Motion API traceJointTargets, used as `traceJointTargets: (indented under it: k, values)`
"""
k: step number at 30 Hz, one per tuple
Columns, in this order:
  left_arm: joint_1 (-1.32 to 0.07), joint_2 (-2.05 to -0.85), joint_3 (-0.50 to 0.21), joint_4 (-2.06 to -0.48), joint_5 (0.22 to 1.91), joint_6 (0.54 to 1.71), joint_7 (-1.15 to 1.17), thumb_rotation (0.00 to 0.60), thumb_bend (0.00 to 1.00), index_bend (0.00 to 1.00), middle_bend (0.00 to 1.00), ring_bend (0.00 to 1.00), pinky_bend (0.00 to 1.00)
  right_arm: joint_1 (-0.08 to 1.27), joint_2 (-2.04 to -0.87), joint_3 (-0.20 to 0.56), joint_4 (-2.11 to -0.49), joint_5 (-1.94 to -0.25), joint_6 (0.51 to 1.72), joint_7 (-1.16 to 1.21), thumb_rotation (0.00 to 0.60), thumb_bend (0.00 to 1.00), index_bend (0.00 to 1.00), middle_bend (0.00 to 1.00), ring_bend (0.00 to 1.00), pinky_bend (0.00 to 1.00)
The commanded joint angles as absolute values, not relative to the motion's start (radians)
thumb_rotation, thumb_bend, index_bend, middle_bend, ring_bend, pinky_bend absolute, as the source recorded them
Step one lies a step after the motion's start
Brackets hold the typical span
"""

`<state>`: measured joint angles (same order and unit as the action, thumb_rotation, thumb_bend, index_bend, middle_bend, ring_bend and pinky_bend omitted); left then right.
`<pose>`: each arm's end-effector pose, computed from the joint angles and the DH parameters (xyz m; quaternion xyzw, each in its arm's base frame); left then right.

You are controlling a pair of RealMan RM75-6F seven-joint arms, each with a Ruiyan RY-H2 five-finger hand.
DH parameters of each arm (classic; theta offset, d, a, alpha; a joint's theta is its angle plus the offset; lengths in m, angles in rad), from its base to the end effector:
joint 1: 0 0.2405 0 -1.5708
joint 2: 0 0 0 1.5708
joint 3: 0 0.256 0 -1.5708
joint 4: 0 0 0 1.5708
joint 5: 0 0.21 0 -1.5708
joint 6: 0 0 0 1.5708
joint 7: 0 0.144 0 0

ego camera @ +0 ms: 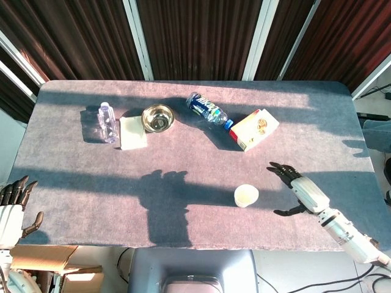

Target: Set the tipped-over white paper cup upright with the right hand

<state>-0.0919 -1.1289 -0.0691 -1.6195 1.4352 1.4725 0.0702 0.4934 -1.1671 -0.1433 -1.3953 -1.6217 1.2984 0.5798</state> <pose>-0.3149 0.1869 0.1597 -0.5845 -0.3835 -0.3673 0.6135 -0.2797 -0.2662 0.1132 0.6822 -0.4717 0.4465 0.3359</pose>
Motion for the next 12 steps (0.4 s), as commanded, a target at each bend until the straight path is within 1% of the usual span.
traceJointTargets:
  k: [1,4,6,12]
  values:
    - [-0.095,-1.131,-0.068,-1.619,1.438,1.469,0.075,0.6,0.37,0.14,0.0,0.0,0.09,0.319,-1.111,-0.061,-1.6,-1.427,1.488,0.179,0.6,0.18,0.0,0.0,0.0,0.03]
    - [-0.097,-1.133,-0.066,-1.619,1.441,1.467,0.083,0.6,0.37,0.14,0.0,0.0,0.09,0.272,-1.123,-0.046,-1.634,-1.363,1.522,0.033,0.6,0.18,0.0,0.0,0.0,0.05]
    - [-0.098,-1.135,-0.065,-1.62,1.442,1.466,0.087,0.6,0.37,0.14,0.0,0.0,0.09,0.255,-1.133,-0.037,-1.641,-1.345,1.534,-0.02,0.6,0.18,0.0,0.0,0.0,0.05]
    - [-0.104,-1.137,-0.064,-1.62,1.439,1.456,0.097,0.6,0.38,0.14,0.0,0.0,0.09,0.231,-1.143,-0.016,-1.645,-1.351,1.537,-0.044,0.6,0.18,0.0,0.0,0.0,0.05]
